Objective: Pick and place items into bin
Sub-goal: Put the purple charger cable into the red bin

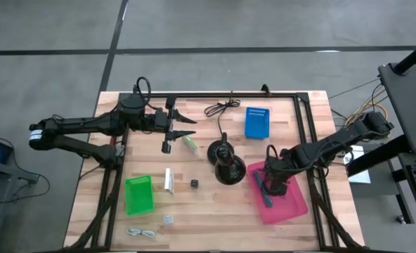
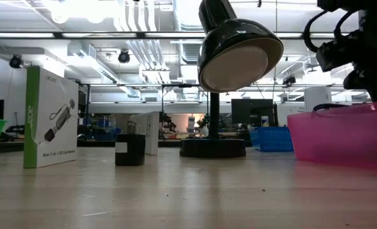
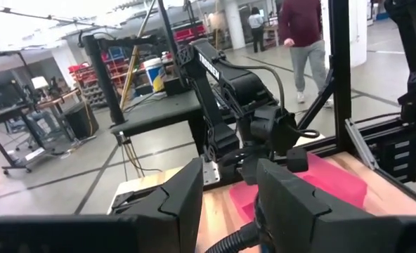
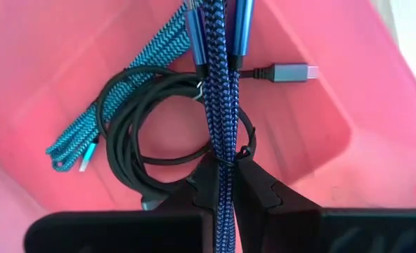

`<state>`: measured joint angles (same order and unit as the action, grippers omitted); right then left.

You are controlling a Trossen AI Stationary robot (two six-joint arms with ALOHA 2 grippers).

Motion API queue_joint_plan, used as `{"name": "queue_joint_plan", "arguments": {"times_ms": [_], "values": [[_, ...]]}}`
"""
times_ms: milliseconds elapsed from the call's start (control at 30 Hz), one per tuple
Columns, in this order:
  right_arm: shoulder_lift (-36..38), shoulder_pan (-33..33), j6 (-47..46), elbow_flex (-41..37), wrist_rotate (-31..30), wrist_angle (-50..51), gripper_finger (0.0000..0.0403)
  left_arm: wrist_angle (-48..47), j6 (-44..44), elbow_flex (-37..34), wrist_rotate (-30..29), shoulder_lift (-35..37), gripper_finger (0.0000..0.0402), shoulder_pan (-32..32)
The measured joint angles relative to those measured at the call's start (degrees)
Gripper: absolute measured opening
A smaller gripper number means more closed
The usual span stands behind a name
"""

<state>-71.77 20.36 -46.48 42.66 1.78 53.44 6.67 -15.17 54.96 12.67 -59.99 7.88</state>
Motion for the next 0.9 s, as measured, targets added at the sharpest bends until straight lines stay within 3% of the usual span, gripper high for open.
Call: {"name": "queue_joint_plan", "arguments": {"times_ms": [633, 900], "values": [[0.00, 0.00, -0.04, -5.77, 1.73, -5.76, 0.0013, 1.42, -0.57, -0.02, -0.56, 0.02, 0.0121, 0.00], [0.00, 0.00, -0.04, -5.51, 1.70, -5.81, 0.0058, 1.39, -0.62, -0.04, -2.72, 0.02, 0.0121, 0.02]]}}
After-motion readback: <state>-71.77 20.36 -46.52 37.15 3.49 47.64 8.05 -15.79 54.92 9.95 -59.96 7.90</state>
